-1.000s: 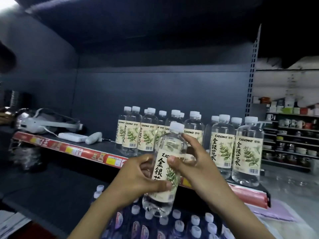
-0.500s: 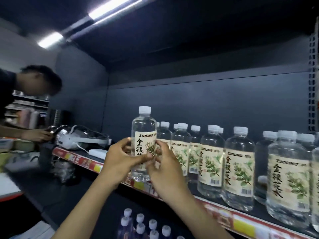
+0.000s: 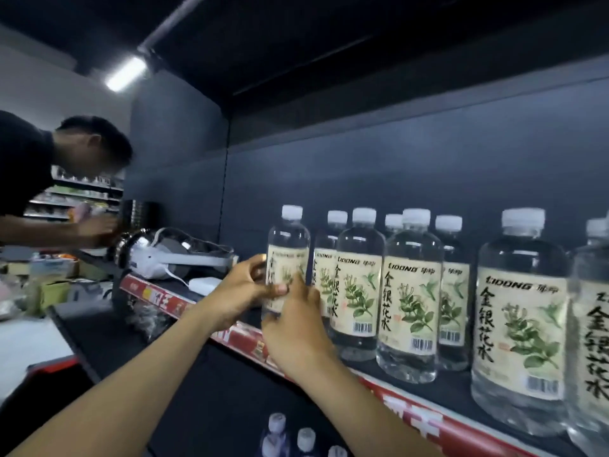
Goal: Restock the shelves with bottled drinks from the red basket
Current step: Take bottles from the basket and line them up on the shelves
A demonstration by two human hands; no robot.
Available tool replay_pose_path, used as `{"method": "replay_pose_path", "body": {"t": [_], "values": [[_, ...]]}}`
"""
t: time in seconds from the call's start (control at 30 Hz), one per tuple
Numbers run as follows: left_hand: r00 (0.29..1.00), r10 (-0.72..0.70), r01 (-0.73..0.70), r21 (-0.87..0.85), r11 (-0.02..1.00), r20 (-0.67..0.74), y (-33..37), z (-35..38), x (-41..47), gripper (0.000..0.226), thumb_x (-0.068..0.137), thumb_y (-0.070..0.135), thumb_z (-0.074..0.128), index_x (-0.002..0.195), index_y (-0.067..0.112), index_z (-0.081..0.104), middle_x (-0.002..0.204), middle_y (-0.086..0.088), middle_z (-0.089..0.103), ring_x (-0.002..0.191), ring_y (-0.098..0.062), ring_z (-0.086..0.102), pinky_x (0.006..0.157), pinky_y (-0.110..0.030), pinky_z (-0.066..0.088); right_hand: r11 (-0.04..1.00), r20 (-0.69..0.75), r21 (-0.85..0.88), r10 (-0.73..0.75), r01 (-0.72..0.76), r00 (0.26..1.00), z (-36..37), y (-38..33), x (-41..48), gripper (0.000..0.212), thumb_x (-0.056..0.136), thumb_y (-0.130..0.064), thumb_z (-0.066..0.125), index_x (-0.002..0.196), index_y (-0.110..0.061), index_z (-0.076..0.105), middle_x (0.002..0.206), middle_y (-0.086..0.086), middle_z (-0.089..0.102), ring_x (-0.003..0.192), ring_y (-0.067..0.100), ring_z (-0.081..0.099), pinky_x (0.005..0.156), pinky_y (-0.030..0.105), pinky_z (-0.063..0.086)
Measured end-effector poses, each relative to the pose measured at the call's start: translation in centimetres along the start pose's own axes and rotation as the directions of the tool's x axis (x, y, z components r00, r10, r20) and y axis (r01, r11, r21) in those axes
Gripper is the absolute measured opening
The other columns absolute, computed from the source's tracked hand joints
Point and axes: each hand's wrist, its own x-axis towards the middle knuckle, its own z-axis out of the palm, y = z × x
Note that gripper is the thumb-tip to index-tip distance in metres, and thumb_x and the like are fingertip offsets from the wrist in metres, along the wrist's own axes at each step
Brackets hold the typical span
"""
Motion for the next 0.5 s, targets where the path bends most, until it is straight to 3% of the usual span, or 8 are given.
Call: {"method": "replay_pose_path", "body": {"t": [0.07, 0.17, 0.33, 0.4, 0.5], "values": [[0.998, -0.045, 0.046, -0.027, 0.999, 0.035, -1.4, -0.5, 0.8, 0.062, 0.076, -0.002, 0.074, 0.133, 0.006, 0.051, 0.116, -0.009, 0.071, 0.107, -0.022, 0.069, 0.077, -0.026, 0.057, 0.999, 0.018, -0.027, 0.022, -0.021, 1.0, 0.9, 0.2, 0.6, 0.079, 0.095, -0.014, 0.052, 0.157, -0.019, 0.002, 0.158, 0.009, 0.006, 0.146, 0.03, 0.021, 0.118, 0.043, 0.027], [0.99, -0.092, 0.099, -0.063, 0.993, 0.106, -2.3, -0.7, 1.5, 0.045, 0.087, -0.004, 0.062, 0.128, 0.012, 0.053, 0.116, -0.008, 0.071, 0.104, -0.019, 0.07, 0.08, -0.027, 0.057, 0.997, 0.034, -0.054, 0.065, -0.063, 0.997, 1.9, 0.3, 1.2, 0.078, 0.092, -0.012, 0.053, 0.156, -0.015, 0.007, 0.158, 0.013, 0.0, 0.145, 0.037, 0.019, 0.116, 0.049, 0.03], [0.968, -0.1, 0.128, -0.114, 0.985, 0.23, -3.0, -0.7, 1.7, 0.048, 0.087, 0.006, 0.064, 0.133, 0.013, 0.049, 0.123, -0.011, 0.066, 0.111, -0.023, 0.065, 0.093, -0.034, 0.052, 0.996, 0.012, -0.031, 0.087, -0.086, 0.996, 2.8, 0.6, 0.8, 0.066, 0.089, -0.009, 0.055, 0.147, -0.011, 0.024, 0.144, 0.01, 0.014, 0.128, 0.036, 0.043, 0.109, 0.047, 0.04], [0.959, -0.095, 0.127, -0.107, 0.986, 0.265, -2.7, -0.6, 1.4, 0.036, 0.093, 0.003, 0.055, 0.126, 0.017, 0.054, 0.119, -0.009, 0.067, 0.108, -0.021, 0.065, 0.093, -0.032, 0.052, 0.996, 0.005, -0.014, 0.088, -0.088, 0.996, 2.6, 0.6, 0.6, 0.062, 0.089, -0.008, 0.055, 0.144, -0.013, 0.028, 0.142, 0.009, 0.017, 0.125, 0.035, 0.046, 0.107, 0.045, 0.042], [0.965, -0.113, 0.13, -0.058, 0.99, 0.238, -1.9, -0.3, 0.5, 0.041, 0.096, -0.001, 0.05, 0.131, 0.022, 0.053, 0.118, 0.0, 0.07, 0.108, -0.013, 0.066, 0.093, -0.026, 0.053, 0.997, -0.02, 0.003, 0.075, -0.075, 0.997, 1.6, 0.5, 0.0, 0.06, 0.091, -0.006, 0.053, 0.145, -0.016, 0.029, 0.144, 0.01, 0.021, 0.128, 0.031, 0.043, 0.109, 0.039, 0.04]]}}
